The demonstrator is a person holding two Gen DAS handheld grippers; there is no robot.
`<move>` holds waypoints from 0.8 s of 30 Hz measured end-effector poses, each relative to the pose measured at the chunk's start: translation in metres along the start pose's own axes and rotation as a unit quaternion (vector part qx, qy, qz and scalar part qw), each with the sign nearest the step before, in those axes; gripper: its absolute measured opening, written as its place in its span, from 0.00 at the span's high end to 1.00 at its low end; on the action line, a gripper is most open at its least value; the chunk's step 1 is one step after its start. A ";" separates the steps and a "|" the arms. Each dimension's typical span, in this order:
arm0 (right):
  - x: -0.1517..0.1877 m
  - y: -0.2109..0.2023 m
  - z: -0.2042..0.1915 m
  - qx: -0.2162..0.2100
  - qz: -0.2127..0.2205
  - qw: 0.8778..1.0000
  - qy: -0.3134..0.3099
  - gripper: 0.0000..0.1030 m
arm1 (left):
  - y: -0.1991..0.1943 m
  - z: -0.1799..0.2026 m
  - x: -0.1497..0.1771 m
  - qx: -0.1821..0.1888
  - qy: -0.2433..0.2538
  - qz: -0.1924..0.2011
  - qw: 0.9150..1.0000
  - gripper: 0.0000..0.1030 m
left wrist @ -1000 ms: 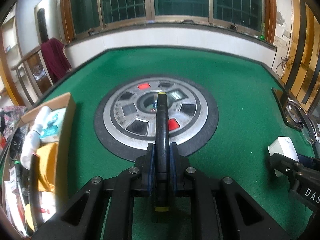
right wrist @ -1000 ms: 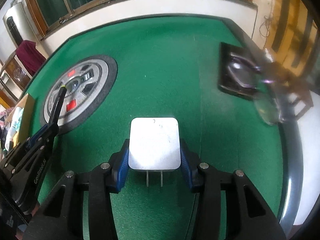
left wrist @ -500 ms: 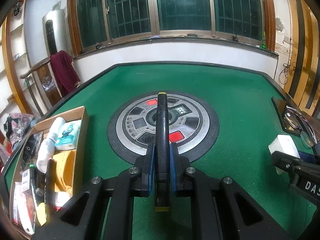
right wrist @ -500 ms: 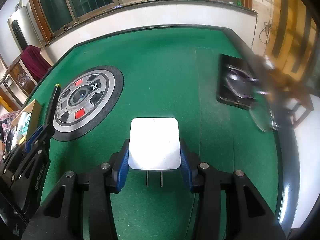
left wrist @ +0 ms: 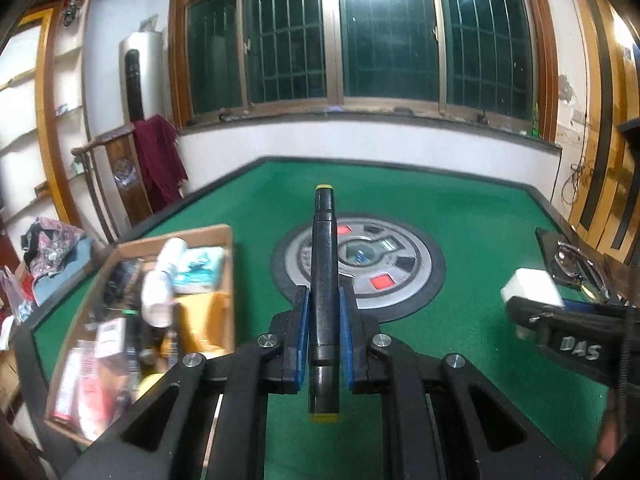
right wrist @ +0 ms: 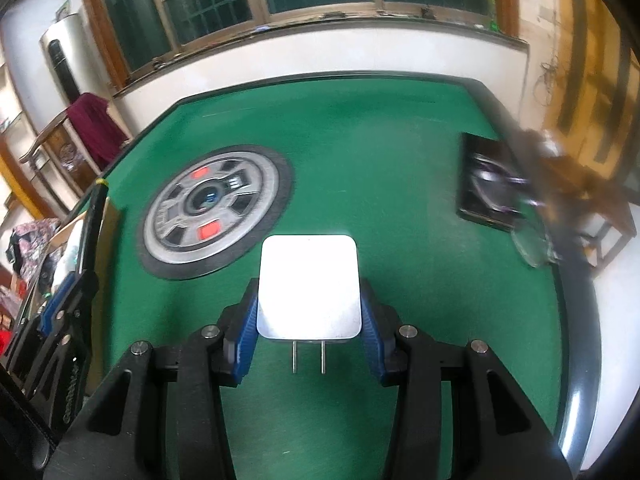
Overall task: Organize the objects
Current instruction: 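Carry the charger plug and marker into the tray and open both grippers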
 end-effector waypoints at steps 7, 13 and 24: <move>-0.001 -0.010 -0.054 -0.041 0.013 0.998 -0.036 0.59 | -0.033 -0.054 -0.007 -0.006 -0.029 0.012 0.999 0.88; -0.006 -0.013 -0.116 -0.079 0.019 0.994 -0.077 0.59 | -0.033 -0.116 -0.001 -0.039 -0.072 0.002 0.997 0.88; -0.023 0.027 -0.248 -0.117 -0.005 0.974 -0.193 0.58 | 0.013 -0.195 0.026 -0.071 -0.140 -0.063 0.986 0.88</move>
Point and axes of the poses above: each gripper's, at about its wrist camera, not at the fingertips, and y roughly the way its jaws point, z to its right, x to its underside, the point moved 4 cm from there along y, roughly the way its jaws point, and after that the axes turned 8 degrees about -y, right-handed, at the moved point
